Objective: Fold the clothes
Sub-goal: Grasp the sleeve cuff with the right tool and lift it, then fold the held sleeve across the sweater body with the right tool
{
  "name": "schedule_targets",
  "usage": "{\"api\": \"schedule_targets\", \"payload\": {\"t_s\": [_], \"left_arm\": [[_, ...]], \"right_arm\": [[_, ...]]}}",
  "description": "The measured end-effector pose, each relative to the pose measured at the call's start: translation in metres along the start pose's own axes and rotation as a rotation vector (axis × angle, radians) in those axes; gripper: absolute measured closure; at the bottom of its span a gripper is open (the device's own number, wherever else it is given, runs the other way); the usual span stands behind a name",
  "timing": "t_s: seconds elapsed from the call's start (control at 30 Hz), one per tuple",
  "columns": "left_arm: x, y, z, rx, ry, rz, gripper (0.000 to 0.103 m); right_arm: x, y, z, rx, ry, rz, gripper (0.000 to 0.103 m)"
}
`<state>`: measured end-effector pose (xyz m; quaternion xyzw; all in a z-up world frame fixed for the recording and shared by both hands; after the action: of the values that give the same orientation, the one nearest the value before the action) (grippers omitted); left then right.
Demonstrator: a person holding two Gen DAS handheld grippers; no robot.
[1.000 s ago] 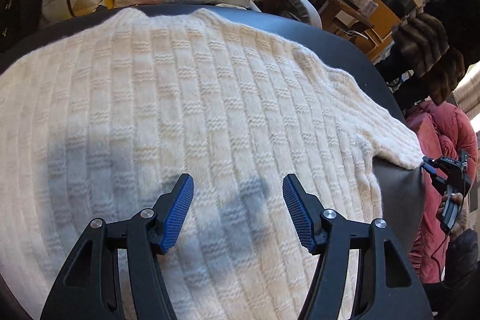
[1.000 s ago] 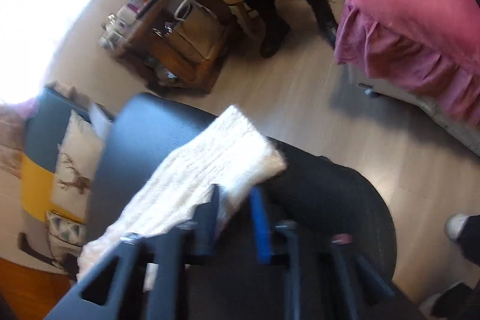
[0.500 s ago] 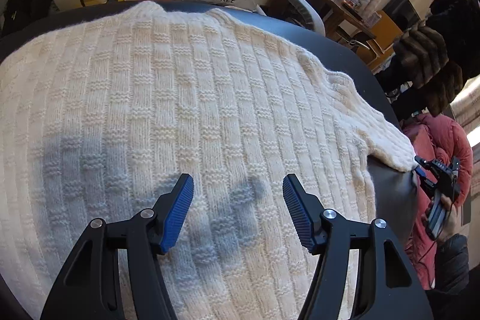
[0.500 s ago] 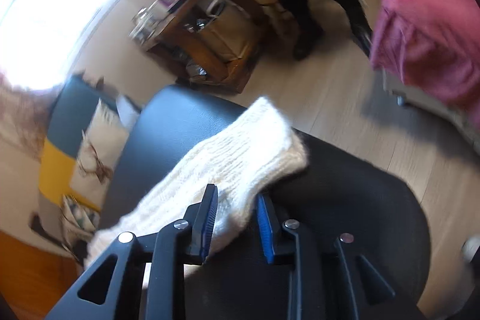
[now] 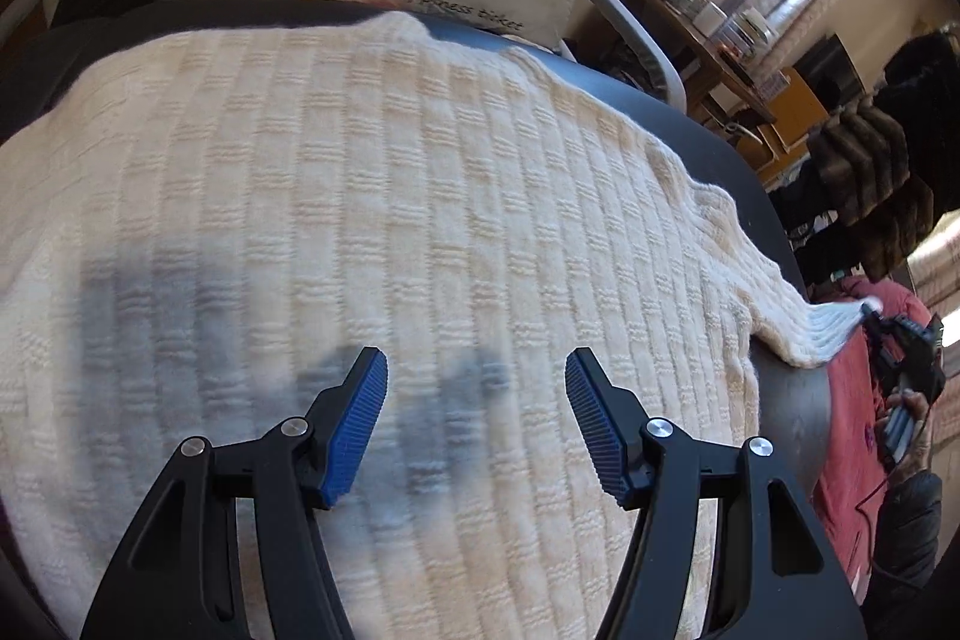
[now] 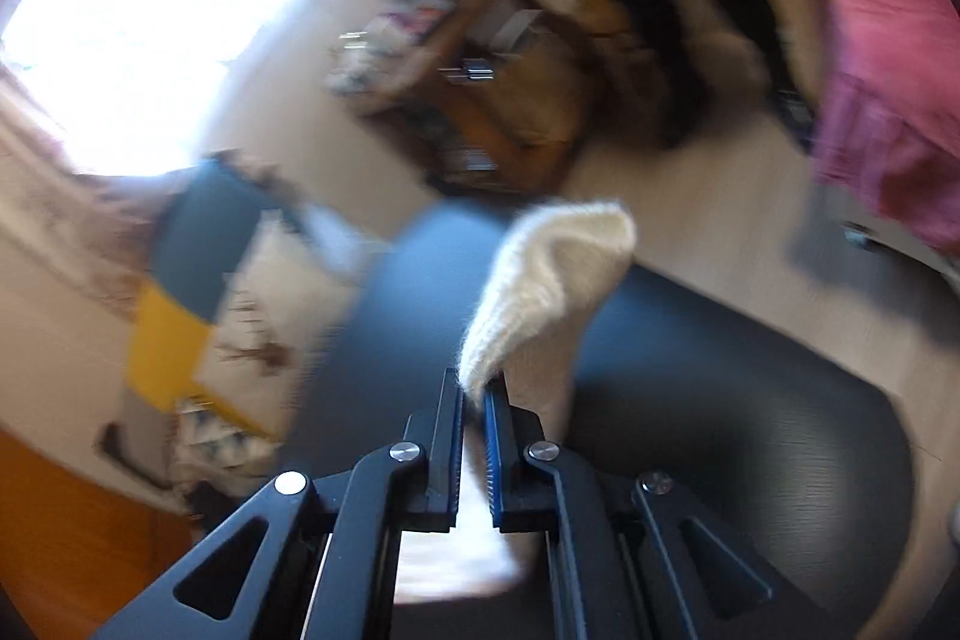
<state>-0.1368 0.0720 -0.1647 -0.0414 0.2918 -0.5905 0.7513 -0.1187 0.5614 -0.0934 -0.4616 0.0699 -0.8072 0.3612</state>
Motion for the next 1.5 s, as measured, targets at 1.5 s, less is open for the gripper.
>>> {"api": "schedule_targets", "payload": {"t_s": [1.5], "left_arm": [[0.142, -0.028, 0.041, -0.002, 0.188, 0.479, 0.038]], "right_arm": [[0.132, 0.227, -0.128, 0.461, -0.560, -0.225, 0.072]]}}
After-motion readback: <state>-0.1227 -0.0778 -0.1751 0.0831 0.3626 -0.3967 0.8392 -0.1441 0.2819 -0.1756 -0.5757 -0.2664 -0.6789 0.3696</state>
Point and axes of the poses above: each gripper's, at about its wrist camera, not at the fingertips, and z roughly against the way its jaws point, x to its left, y to its underside, the point moved 4 cm from there along -z, roughly the way its jaws point, and after that the axes turned 1 degree about z, right-handed, at the moved point
